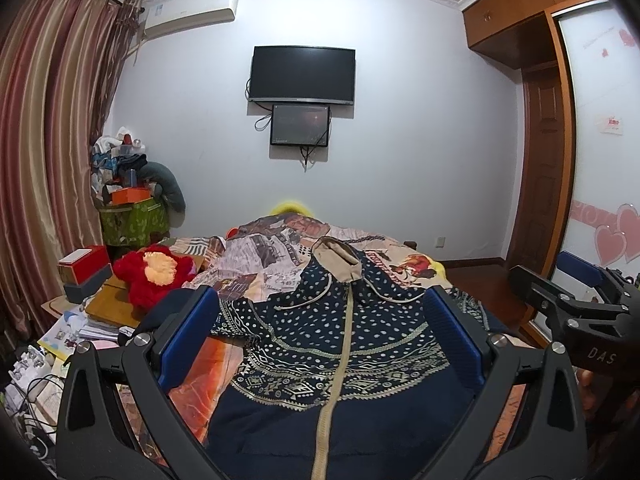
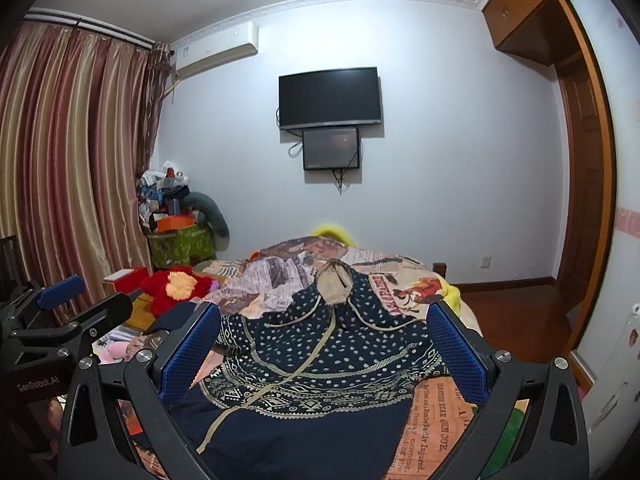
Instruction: Fold large clothes
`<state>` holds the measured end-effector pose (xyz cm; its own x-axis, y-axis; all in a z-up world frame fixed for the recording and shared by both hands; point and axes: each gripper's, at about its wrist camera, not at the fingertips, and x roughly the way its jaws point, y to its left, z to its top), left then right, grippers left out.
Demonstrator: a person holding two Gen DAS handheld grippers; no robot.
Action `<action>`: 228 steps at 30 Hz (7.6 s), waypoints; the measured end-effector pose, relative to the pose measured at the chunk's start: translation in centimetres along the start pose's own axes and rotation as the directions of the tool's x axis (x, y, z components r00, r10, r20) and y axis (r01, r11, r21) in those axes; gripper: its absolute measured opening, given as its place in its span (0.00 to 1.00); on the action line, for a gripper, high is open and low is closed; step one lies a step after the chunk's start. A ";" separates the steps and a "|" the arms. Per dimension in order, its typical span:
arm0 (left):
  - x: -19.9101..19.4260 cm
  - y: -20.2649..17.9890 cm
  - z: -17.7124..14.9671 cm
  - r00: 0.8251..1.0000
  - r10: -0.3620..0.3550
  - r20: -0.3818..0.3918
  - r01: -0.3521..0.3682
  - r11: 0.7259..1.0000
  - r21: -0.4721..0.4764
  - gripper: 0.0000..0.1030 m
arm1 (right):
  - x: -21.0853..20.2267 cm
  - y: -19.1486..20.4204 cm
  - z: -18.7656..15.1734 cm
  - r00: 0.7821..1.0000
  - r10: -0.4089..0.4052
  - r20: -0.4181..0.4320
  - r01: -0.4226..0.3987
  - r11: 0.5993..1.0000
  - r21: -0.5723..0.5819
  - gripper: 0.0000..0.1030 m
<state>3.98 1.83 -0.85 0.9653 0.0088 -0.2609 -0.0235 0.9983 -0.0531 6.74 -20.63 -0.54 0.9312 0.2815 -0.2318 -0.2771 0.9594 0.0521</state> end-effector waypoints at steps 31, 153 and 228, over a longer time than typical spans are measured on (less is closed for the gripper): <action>33.9 31.3 -9.9 0.719 0.018 -0.695 -0.389 0.838 -0.382 0.90 | 41.8 -4.5 -6.2 0.731 0.055 -0.680 -0.026 0.998 0.053 1.00; 37.9 14.9 -15.5 0.619 0.078 -0.781 -0.022 0.996 0.083 0.54 | 43.4 1.6 -4.3 0.777 0.244 -0.580 -0.270 0.962 0.042 0.08; 48.9 2.8 -13.2 0.693 -0.008 -0.721 0.100 0.991 0.085 0.16 | 31.4 -5.5 -0.2 0.996 0.077 -0.048 -0.084 0.984 -0.154 0.97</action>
<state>47.70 4.33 -26.48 0.4822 -0.0432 -0.8750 0.0948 0.9955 0.0031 37.45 -17.04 -8.35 0.8943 0.3538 -0.2738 -0.3876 0.9184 -0.0792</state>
